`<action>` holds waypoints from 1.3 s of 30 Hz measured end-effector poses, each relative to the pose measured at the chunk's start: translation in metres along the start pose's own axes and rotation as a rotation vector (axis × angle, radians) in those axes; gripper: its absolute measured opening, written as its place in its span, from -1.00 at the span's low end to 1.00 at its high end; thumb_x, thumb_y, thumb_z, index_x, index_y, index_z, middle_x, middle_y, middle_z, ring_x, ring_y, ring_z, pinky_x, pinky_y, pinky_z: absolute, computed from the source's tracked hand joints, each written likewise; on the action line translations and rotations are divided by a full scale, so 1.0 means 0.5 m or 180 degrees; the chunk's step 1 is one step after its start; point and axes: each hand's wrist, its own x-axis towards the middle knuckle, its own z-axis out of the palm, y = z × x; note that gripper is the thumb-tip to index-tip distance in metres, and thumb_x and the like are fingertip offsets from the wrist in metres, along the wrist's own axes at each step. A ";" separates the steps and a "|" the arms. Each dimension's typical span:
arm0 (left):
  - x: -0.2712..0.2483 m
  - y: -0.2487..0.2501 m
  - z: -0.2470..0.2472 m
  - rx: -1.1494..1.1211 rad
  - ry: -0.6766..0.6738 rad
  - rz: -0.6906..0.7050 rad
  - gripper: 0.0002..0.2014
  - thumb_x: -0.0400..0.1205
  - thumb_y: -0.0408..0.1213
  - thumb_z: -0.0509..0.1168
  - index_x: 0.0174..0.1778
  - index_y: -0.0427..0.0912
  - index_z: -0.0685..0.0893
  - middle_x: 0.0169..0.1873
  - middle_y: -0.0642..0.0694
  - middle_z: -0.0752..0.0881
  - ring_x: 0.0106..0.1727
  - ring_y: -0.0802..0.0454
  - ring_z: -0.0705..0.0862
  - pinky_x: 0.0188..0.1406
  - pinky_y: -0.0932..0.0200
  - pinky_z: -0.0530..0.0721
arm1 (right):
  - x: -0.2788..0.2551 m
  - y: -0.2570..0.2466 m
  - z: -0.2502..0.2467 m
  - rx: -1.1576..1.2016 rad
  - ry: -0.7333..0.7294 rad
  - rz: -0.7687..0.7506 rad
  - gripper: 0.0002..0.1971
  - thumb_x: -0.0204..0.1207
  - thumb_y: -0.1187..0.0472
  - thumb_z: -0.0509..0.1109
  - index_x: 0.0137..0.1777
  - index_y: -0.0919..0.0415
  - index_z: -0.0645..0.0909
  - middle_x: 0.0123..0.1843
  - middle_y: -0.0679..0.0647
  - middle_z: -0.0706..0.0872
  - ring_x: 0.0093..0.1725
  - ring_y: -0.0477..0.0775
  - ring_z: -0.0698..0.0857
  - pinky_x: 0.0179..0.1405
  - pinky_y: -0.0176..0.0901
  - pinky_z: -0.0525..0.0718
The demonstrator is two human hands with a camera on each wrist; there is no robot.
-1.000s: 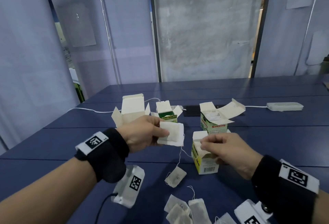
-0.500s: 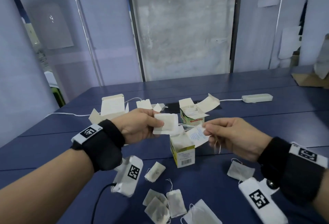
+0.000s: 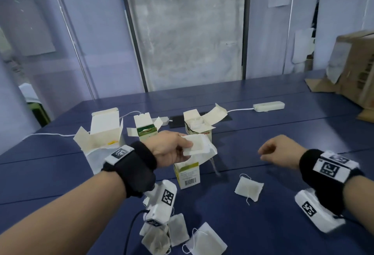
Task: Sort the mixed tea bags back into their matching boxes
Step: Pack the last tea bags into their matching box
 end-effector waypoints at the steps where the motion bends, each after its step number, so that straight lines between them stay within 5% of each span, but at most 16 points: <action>1: 0.003 0.004 -0.001 -0.0035 0.0033 -0.0005 -0.80 0.65 -0.59 0.16 0.11 -0.36 0.61 0.05 -0.31 0.67 -0.11 -0.06 0.64 -0.37 0.22 0.67 | -0.005 -0.002 0.007 -0.0228 -0.0260 -0.0093 -0.84 0.42 0.17 0.54 0.00 0.10 0.74 0.00 0.00 0.80 -0.03 -0.02 0.74 0.06 -0.24 0.66; 3: 0.008 0.013 -0.007 -0.0153 0.0117 -0.0008 -0.73 0.66 -0.57 0.14 0.25 -0.39 0.58 0.11 -0.30 0.65 -0.09 -0.05 0.63 -0.37 0.24 0.67 | -0.015 -0.011 0.028 -0.0366 -0.0792 -0.0123 -0.60 0.41 0.05 0.55 0.22 0.13 0.66 0.07 -0.04 0.76 -0.02 -0.07 0.72 -0.01 -0.34 0.65; 7: 0.010 0.038 -0.026 -0.0526 0.0317 0.0000 -0.83 0.66 -0.54 0.15 0.12 -0.35 0.56 -0.04 -0.24 0.65 -0.19 -0.03 0.61 -0.49 0.26 0.68 | -0.029 -0.039 0.064 -0.0827 -0.1118 0.0121 -0.42 0.34 0.01 0.58 0.32 0.15 0.50 -0.01 -0.04 0.64 -0.31 -0.13 0.59 -0.69 -0.47 0.47; 12: -0.005 0.052 -0.046 -0.1046 0.0196 0.0092 -0.86 0.65 -0.58 0.14 0.04 -0.40 0.57 -0.08 -0.31 0.73 -0.06 -0.21 0.73 -0.28 -0.07 0.81 | -0.025 -0.034 0.074 -0.0493 -0.1245 0.0577 -0.58 0.32 0.25 0.55 0.14 0.25 0.51 -0.23 0.15 0.70 -0.44 0.12 0.69 -0.27 0.00 0.79; 15: -0.010 0.042 -0.038 -0.1156 0.0001 0.0134 -0.80 0.65 -0.61 0.11 0.13 -0.42 0.56 -0.02 -0.31 0.76 -0.04 -0.22 0.76 -0.22 -0.09 0.81 | -0.031 -0.007 0.064 -0.0125 -0.1287 0.0613 -0.95 0.31 0.40 0.49 -0.28 0.30 0.68 -0.48 0.13 0.67 -0.55 0.01 0.64 -0.34 -0.03 0.82; 17: -0.017 0.030 -0.037 -0.1177 -0.0087 0.0129 -0.80 0.65 -0.61 0.11 0.12 -0.43 0.56 -0.10 -0.30 0.80 -0.13 -0.20 0.81 -0.21 -0.06 0.81 | -0.039 0.005 0.059 -0.0012 -0.1309 0.0614 -0.89 0.30 0.44 0.47 -0.39 0.28 0.68 -0.54 0.09 0.66 -0.58 -0.03 0.63 -0.44 -0.12 0.77; 20: -0.019 0.021 -0.029 -0.1122 -0.0109 0.0075 -0.83 0.65 -0.61 0.12 0.07 -0.45 0.59 -0.11 -0.31 0.80 -0.13 -0.20 0.80 -0.20 -0.05 0.81 | -0.040 0.020 0.054 -0.0108 -0.1119 0.0603 -0.88 0.31 0.37 0.50 -0.20 0.19 0.66 -0.27 0.09 0.72 -0.39 0.04 0.72 -0.45 -0.14 0.76; 24: -0.020 0.019 -0.006 -0.1007 -0.0172 0.0020 -0.77 0.66 -0.60 0.13 0.20 -0.49 0.56 0.17 -0.37 0.70 0.07 -0.25 0.73 -0.13 -0.09 0.78 | -0.046 0.015 0.058 -0.0478 -0.0978 0.0449 -0.39 0.20 0.07 0.64 0.23 0.08 0.48 0.04 0.04 0.62 -0.10 0.15 0.78 -0.42 -0.14 0.73; 28: -0.027 0.025 0.016 -0.0992 -0.0300 0.0027 -0.79 0.66 -0.59 0.12 0.16 -0.48 0.58 0.13 -0.36 0.71 0.05 -0.23 0.72 -0.14 -0.08 0.77 | -0.049 0.009 0.069 -0.0141 -0.1096 0.0643 -0.40 0.22 0.21 0.66 0.21 0.16 0.46 -0.03 0.20 0.72 -0.19 0.23 0.81 -0.29 0.04 0.79; 30: -0.033 0.025 0.022 -0.0967 -0.0368 0.0059 -0.80 0.66 -0.59 0.13 0.12 -0.47 0.60 0.07 -0.35 0.72 0.01 -0.22 0.74 -0.16 -0.06 0.79 | -0.053 0.013 0.068 0.0239 -0.1139 0.0742 -0.46 0.24 0.37 0.65 0.17 0.24 0.48 -0.13 0.24 0.70 -0.39 0.12 0.76 -0.46 -0.06 0.78; 33: -0.037 0.018 0.029 -0.0958 -0.0388 0.0097 -0.75 0.65 -0.60 0.14 0.22 -0.47 0.58 0.17 -0.37 0.70 0.04 -0.23 0.74 -0.20 -0.06 0.81 | -0.065 0.022 0.059 0.0699 -0.1071 0.0702 -0.51 0.24 0.53 0.60 0.15 0.34 0.54 -0.12 0.22 0.62 -0.36 0.11 0.71 -0.52 -0.16 0.73; 39: -0.025 -0.004 0.071 -0.0783 -0.0382 0.0013 -0.65 0.67 -0.59 0.10 0.37 -0.40 0.52 0.29 -0.37 0.64 0.00 -0.22 0.71 -0.35 0.01 0.81 | -0.096 0.053 -0.021 0.1417 -0.0196 0.0767 -0.66 0.32 0.63 0.48 0.10 0.45 0.62 -0.22 0.31 0.69 -0.51 0.08 0.71 -0.63 -0.25 0.67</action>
